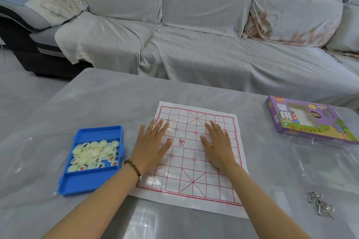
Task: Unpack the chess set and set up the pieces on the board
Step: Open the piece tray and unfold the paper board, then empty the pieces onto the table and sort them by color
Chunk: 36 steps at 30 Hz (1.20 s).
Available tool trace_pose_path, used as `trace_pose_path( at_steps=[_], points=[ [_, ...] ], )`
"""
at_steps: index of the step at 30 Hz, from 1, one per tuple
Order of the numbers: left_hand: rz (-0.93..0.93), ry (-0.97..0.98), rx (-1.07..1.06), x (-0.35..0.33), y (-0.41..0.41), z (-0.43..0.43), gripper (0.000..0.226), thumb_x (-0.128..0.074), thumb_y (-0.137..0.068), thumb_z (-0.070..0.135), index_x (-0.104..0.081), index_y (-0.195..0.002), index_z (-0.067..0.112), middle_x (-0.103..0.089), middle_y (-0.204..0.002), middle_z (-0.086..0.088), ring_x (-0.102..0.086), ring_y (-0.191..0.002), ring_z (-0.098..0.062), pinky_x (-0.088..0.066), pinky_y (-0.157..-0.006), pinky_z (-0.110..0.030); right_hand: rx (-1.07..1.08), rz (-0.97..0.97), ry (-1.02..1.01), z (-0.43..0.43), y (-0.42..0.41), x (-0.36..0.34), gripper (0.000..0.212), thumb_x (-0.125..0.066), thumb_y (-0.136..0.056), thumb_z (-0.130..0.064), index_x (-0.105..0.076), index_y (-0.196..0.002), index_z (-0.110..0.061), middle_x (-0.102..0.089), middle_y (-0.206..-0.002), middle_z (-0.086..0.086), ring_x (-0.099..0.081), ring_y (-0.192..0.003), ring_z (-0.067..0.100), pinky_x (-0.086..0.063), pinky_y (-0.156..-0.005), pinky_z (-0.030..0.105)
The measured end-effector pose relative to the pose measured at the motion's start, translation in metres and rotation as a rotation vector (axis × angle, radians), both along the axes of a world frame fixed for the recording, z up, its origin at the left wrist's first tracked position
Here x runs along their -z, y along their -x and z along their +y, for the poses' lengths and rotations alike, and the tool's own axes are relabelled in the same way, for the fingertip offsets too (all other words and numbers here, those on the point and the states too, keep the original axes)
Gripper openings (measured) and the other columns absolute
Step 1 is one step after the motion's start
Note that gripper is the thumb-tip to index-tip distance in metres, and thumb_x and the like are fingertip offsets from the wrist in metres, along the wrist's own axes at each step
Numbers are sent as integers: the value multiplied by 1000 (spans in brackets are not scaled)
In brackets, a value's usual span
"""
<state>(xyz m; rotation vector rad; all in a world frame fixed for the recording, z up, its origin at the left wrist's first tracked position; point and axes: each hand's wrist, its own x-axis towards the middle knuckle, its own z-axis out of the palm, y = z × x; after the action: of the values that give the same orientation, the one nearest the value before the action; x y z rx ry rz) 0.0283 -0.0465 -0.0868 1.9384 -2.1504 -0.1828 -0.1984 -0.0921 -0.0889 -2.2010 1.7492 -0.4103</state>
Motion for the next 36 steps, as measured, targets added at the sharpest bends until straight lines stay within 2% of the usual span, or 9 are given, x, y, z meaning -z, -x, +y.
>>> trace_pose_path(
  at_steps=[6,10,13,16,18,21,26,30,36],
  points=[
    [53,36,-275,-22,-118,58,72,-6,-88,64,-19,-147,26,-10,-156,5,0,-144,-14,2,-117,-38,-258,-266,-67,41,-121,-36,49,-42,-96,-43,-33,-142,-28,-27,-152,-7,-24,-140,11,-20,-116,33],
    [109,-78,-416,-8,-161,91,52,-16,-99,41,-12,-149,24,-6,-157,5,-1,-144,-14,0,-117,-38,-467,-292,-64,73,-200,-41,39,-42,-97,-36,-44,-133,-21,-44,-137,-2,-45,-123,14,-37,-104,29],
    [125,-68,-384,4,-166,108,59,-2,-95,44,-11,-149,23,-2,-156,7,-4,-144,-14,-2,-116,-34,-504,-76,72,82,-236,-31,39,-39,-98,-36,-55,-123,-11,-57,-117,5,-55,-103,23,-42,-94,34],
    [129,-19,-393,13,-171,106,76,11,-82,50,-14,-148,22,-5,-156,8,-10,-143,-15,-6,-115,-34,-429,146,188,86,-260,-19,50,-31,-86,-45,-69,-87,-13,-63,-80,1,-61,-71,20,-49,-72,27],
    [138,11,-411,16,-175,98,83,16,-77,50,-16,-148,22,-9,-156,8,-13,-143,-14,-8,-114,-33,-371,163,221,86,-274,-14,54,-27,-83,-49,-66,-81,-12,-62,-77,2,-60,-71,21,-50,-68,28],
    [216,43,-439,16,-188,83,62,-1,-94,43,-23,-147,21,-16,-155,8,-16,-142,-13,-9,-115,-33,-374,56,85,78,-297,-13,68,-16,-84,-57,-57,-105,-7,-57,-105,10,-50,-99,27,-41,-88,36],
    [390,111,-454,14,-213,64,44,-21,-101,27,-36,-142,19,-32,-149,2,-25,-139,-14,-13,-115,-31,-379,-16,63,57,-320,-7,37,-43,-94,-41,-51,-113,-11,-51,-113,9,-45,-104,26,-33,-95,35],
    [438,148,-460,13,-218,61,43,-22,-101,27,-42,-138,16,-41,-144,-1,-31,-136,-16,-18,-114,-31,-453,42,112,49,-328,-2,34,-43,-93,-42,-51,-105,-11,-55,-105,7,-48,-96,25,-37,-86,35],
    [503,326,-502,8,-215,82,52,-18,-96,40,-53,-122,11,-60,-112,-3,-50,-109,-20,-38,-99,-35,-470,73,101,48,-329,-9,29,-41,-94,-39,-41,-77,-15,-56,-76,3,-46,-72,19,-31,-60,31]
  ],
)
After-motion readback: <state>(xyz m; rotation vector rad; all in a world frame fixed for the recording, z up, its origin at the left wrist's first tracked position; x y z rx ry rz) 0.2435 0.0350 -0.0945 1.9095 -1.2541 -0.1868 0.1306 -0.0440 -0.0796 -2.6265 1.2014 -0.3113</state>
